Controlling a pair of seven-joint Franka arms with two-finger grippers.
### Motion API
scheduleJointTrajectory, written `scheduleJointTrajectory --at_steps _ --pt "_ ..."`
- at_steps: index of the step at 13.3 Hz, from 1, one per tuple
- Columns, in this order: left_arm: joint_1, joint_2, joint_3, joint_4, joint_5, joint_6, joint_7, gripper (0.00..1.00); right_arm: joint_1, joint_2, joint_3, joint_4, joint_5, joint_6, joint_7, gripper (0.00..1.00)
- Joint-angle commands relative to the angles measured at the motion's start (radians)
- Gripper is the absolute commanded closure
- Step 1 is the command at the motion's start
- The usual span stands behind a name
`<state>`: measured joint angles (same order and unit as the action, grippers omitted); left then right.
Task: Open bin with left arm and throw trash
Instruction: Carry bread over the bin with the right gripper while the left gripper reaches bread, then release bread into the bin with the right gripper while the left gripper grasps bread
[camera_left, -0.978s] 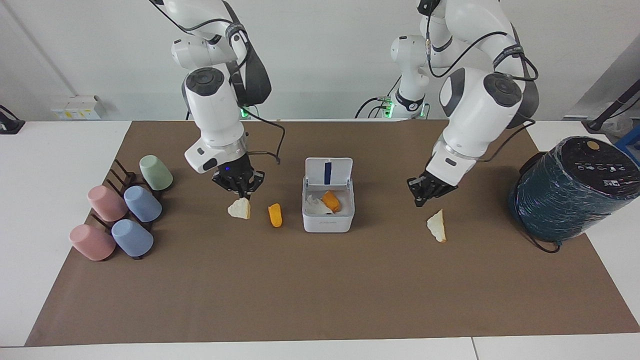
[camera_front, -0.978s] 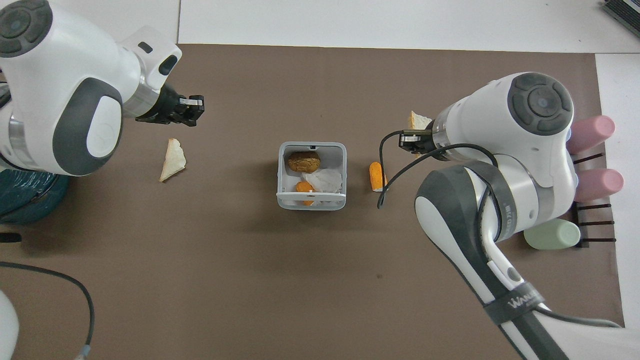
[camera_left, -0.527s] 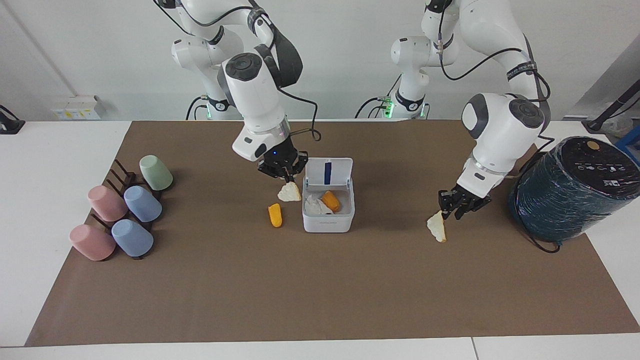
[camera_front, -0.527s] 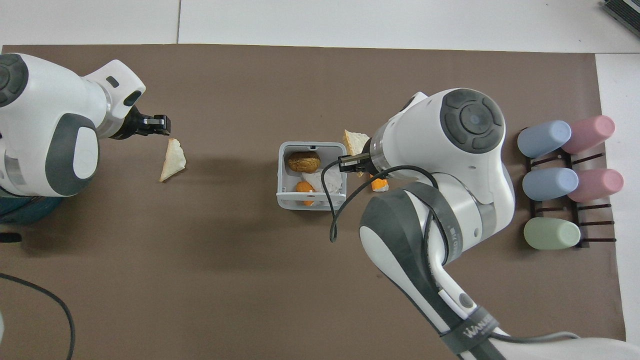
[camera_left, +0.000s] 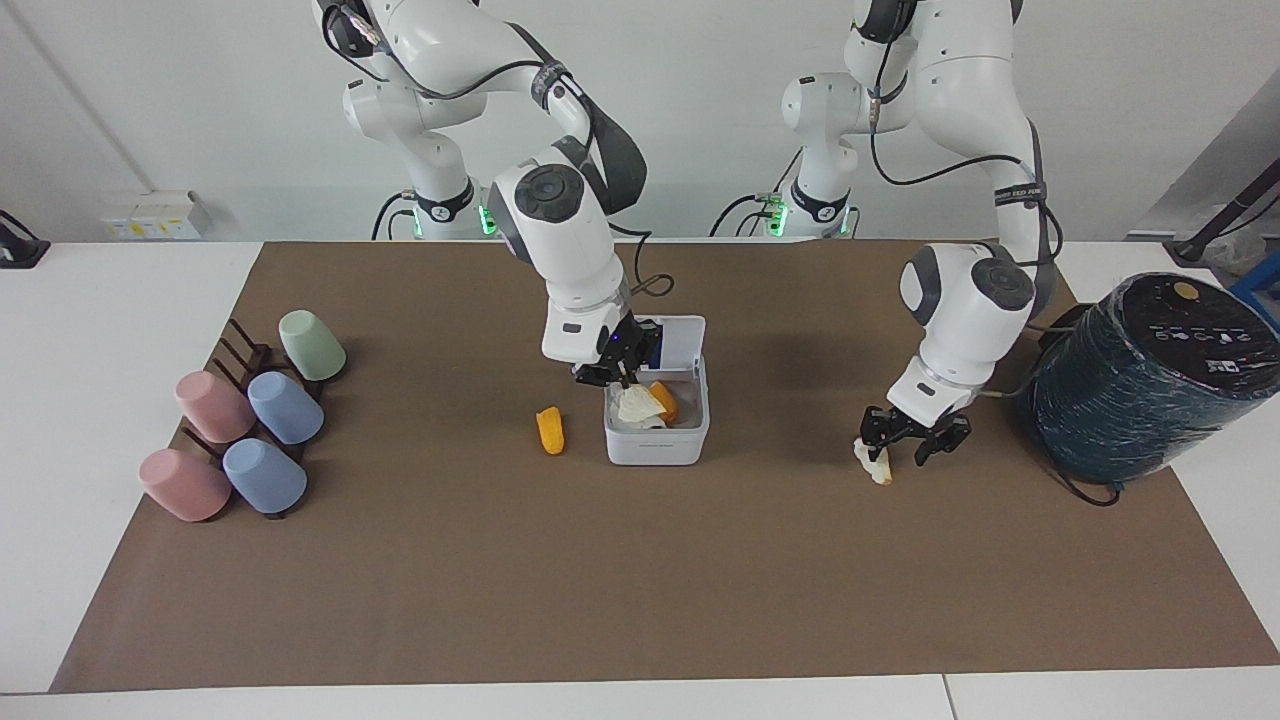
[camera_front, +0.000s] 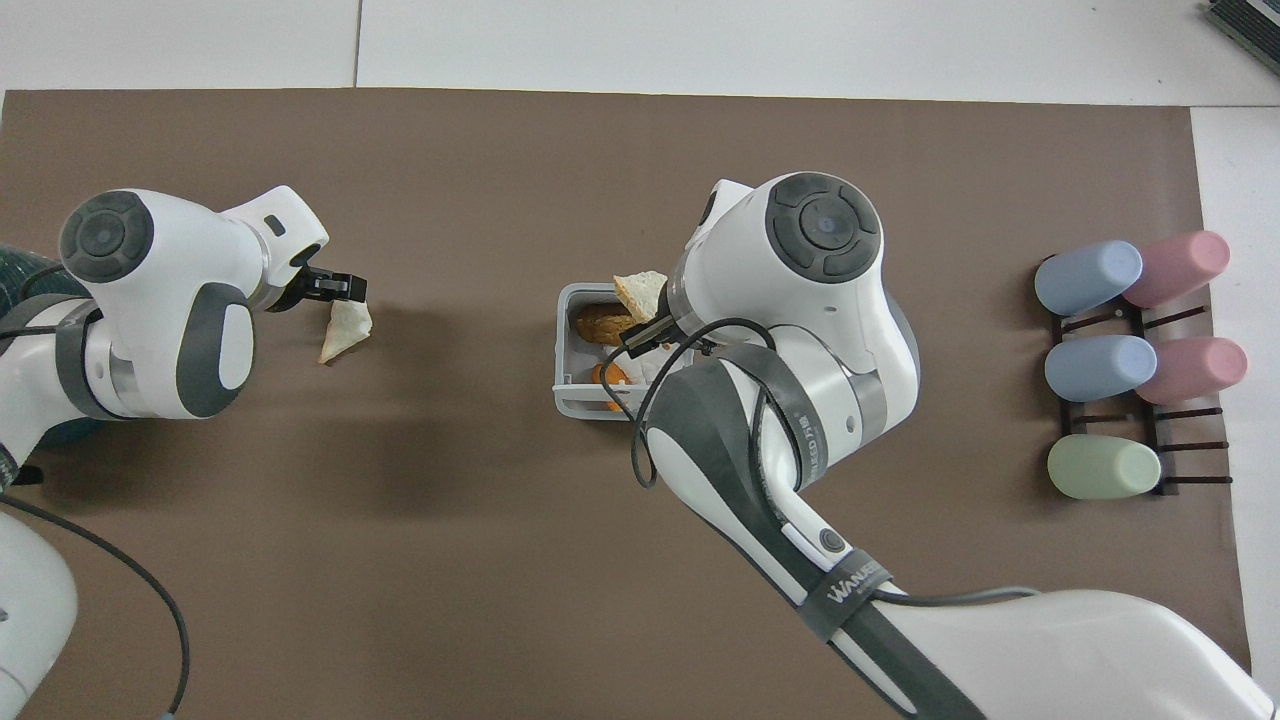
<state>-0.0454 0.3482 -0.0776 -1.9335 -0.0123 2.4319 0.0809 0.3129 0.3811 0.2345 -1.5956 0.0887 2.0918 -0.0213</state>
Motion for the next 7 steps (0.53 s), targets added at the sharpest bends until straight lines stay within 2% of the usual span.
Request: scheduleJointTrajectory --at_steps 1,2,3,4,5,6,7 --pt "0.003 -0.011 -0.005 -0.056 0.025 0.048 0.01 0.28 0.029 0.025 0.006 0.026 -0.038 0.005 -0.055 1.0" --pt "-0.001 -0.011 -0.005 -0.077 0.025 0.062 0.008 0.29 0.043 0.024 0.006 0.023 -0.04 0.005 -0.057 1.0" --pt "-0.002 -0.012 -0.004 -0.1 0.025 0.084 0.008 0.35 0.045 0.024 0.006 0.017 -0.04 0.004 -0.057 1.0" --pt "-0.004 -0.014 -0.004 -0.125 0.025 0.107 0.008 0.48 0.046 0.024 0.006 0.01 -0.041 0.005 -0.057 0.93" --pt "-0.004 -0.015 -0.004 -0.13 0.025 0.105 0.01 0.73 0.046 0.024 0.006 0.005 -0.041 0.008 -0.054 0.43" --pt "-0.004 -0.015 -0.004 -0.127 0.025 0.099 0.011 0.98 0.048 0.024 0.006 0.002 -0.041 0.013 -0.052 0.0" --pt "-0.004 -0.014 -0.005 -0.118 0.025 0.096 0.011 1.0 0.049 0.024 0.006 0.002 -0.041 0.017 -0.051 0.0"
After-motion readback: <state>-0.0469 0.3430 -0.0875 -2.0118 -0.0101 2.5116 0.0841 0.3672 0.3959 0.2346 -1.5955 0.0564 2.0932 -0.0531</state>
